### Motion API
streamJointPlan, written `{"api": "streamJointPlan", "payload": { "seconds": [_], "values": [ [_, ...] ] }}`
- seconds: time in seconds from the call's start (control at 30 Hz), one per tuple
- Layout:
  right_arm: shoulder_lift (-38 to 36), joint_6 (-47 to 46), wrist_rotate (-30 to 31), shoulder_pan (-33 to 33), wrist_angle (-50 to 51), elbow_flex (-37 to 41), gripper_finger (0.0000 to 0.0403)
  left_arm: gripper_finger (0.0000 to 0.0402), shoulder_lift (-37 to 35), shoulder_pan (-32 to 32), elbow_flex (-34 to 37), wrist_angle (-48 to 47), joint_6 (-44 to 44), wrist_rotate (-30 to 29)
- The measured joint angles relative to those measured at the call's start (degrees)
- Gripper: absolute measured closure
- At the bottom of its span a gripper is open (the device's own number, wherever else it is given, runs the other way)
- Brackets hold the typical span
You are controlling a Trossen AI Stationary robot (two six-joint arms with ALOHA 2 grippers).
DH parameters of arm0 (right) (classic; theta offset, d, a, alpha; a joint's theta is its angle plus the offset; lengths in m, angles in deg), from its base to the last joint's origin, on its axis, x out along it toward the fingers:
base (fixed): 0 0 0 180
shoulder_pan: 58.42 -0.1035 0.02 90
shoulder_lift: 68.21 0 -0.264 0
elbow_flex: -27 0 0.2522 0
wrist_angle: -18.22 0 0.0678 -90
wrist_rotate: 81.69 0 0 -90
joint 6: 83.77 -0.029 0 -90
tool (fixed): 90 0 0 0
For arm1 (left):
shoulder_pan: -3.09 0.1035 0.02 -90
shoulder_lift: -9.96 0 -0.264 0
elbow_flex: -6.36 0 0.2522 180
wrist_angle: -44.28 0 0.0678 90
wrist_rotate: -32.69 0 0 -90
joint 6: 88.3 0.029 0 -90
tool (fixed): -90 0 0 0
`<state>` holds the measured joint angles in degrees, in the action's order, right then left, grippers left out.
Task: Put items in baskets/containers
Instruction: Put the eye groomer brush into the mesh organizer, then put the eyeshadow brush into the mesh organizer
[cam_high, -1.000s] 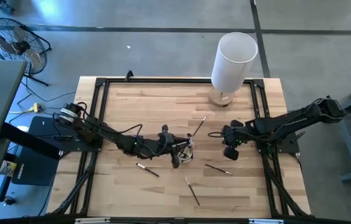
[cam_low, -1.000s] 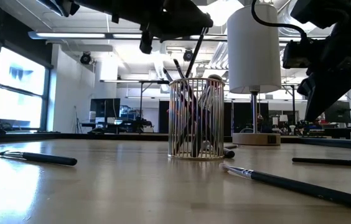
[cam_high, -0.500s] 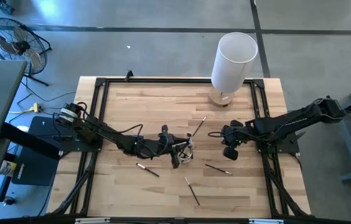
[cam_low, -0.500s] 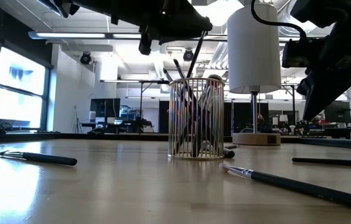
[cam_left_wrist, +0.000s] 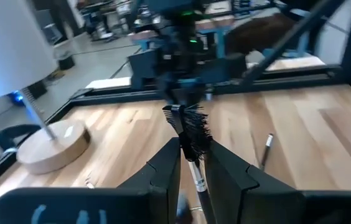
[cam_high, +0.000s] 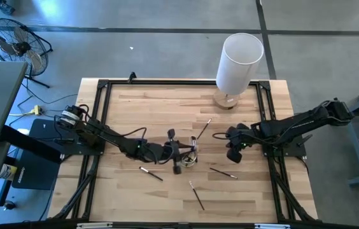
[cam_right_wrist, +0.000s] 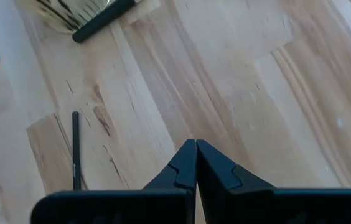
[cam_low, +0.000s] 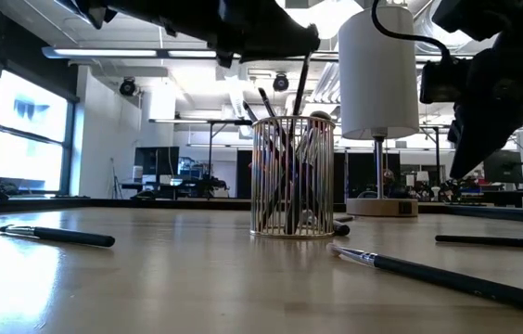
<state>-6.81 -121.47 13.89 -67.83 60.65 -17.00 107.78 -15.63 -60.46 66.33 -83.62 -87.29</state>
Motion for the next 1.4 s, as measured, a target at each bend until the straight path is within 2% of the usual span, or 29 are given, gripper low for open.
{"api": "streamJointPlan", "payload": {
  "seconds": [0.13,0.27,0.67,0.77,0.87,1.0,1.2,1.3,1.4],
  "values": [
    [0.0,-3.5,0.5,0.0,-0.2,0.0,0.0402,0.0334,0.0,0.0,0.0,-1.7,0.7,2.5],
    [0.0,-6.2,0.9,0.0,-0.5,0.0,0.0402,0.0326,0.0,0.0,0.0,-4.0,0.1,2.6],
    [0.0,-7.4,0.9,0.0,-0.7,0.0,0.0401,0.0193,0.0,0.0,-0.5,-2.9,-1.2,3.5],
    [0.0,-7.3,0.9,0.0,-0.7,0.0,0.0402,0.0185,0.0,0.0,-2.2,-3.0,-2.1,1.1],
    [0.0,-6.9,0.9,0.0,-0.7,0.0,0.0401,0.0184,-1.5,-0.2,-4.2,-4.2,-1.8,-3.7],
    [0.0,-5.3,0.9,0.0,-1.0,0.0,0.0401,0.0184,-2.7,0.0,-8.2,-13.4,-1.9,-9.6],
    [0.0,-2.1,0.9,0.0,-1.3,0.0,0.0399,0.0184,-3.3,0.0,-15.9,-29.8,-6.8,-22.4],
    [0.0,-0.9,0.9,0.0,-1.2,0.0,0.04,0.0184,-3.2,0.0,-20.8,-35.9,-11.5,-23.4],
    [0.0,-0.1,0.9,0.0,-1.2,0.0,0.0402,0.0186,-3.2,0.0,-25.9,-42.3,-22.7,-20.8]
  ]
}}
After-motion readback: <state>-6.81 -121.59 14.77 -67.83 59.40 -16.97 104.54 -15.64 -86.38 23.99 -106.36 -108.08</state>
